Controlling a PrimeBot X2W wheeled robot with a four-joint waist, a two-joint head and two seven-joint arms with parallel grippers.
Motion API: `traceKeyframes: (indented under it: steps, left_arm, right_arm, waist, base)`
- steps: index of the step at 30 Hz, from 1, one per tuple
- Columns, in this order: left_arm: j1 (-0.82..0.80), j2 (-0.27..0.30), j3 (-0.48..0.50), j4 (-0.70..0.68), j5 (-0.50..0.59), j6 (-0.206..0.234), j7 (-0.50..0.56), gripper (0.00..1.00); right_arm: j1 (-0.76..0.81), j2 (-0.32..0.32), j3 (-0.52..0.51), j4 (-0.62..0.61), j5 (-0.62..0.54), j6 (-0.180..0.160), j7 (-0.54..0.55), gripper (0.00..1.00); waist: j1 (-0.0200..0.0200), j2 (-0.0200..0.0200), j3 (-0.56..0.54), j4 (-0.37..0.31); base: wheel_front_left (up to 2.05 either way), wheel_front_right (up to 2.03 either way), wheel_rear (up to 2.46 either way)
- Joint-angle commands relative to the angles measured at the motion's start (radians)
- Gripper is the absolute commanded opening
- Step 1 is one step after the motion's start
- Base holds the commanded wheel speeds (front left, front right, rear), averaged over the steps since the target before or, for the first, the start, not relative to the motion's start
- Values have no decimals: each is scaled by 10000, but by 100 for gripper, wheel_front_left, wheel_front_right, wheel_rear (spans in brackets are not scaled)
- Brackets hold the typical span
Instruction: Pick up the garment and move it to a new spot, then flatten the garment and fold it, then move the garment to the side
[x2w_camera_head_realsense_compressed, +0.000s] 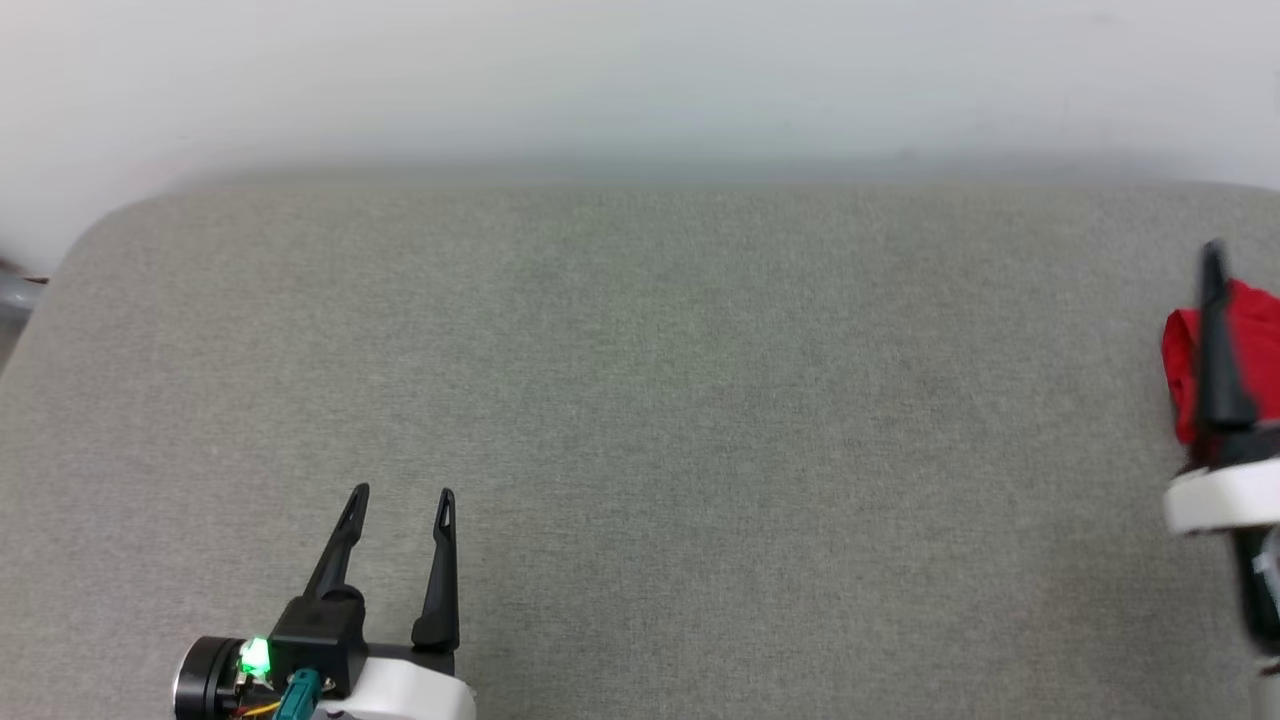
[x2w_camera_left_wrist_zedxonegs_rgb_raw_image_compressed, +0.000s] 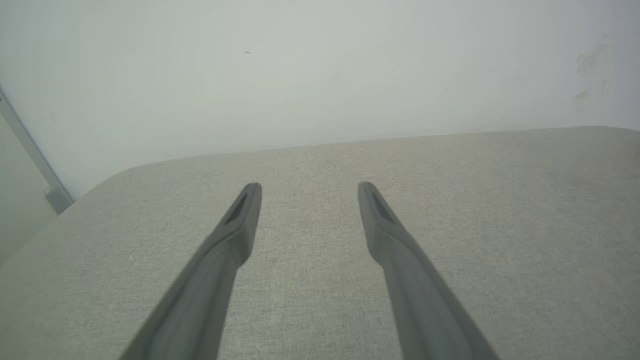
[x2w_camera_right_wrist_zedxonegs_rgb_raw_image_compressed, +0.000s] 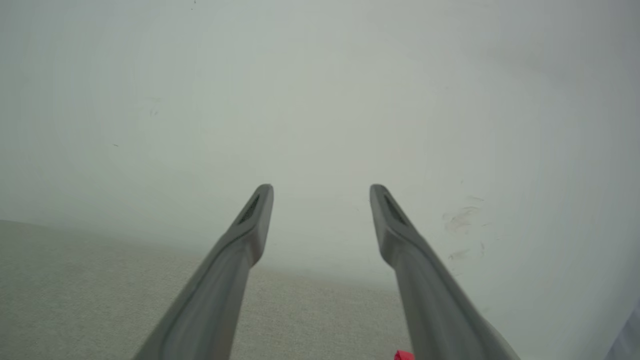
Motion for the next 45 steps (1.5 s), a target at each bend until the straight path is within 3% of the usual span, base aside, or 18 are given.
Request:
traceKeyframes:
  steps: [1,6,18,32,45]
  left_arm:
    - [175,-40,49,52,-40,14,-22,100]
    - [461,-88,81,201,-111,-13,-22,100]
    - [983,-145,196,301,-190,-90,-22,100]
    - [1088,-185,186,283,-123,-303,-22,100]
    - [1222,-209,233,232,-124,-449,-22,100]
  right_arm:
    - [512,373,273,-135,-68,-12,-104,100]
    - [1546,1096,808,-54,31,-15,-268,100]
    - [3216,1967,632,459,544,-12,-449,100]
    - [4407,2251,660,-498,-96,-12,-447,100]
    - [4572,2255,681,-436,65,-12,-448,100]
  waist:
    - [2,-1,-386,232]
    - [2,-1,-783,402]
    - [2,-1,-1250,281]
    - [2,-1,-1514,36]
    - [2,-1,-1608,-16]
  base:
    - [0,0,0]
    - [0,0,0]
    - [0,0,0]
    - [0,0,0]
    - [0,0,0]
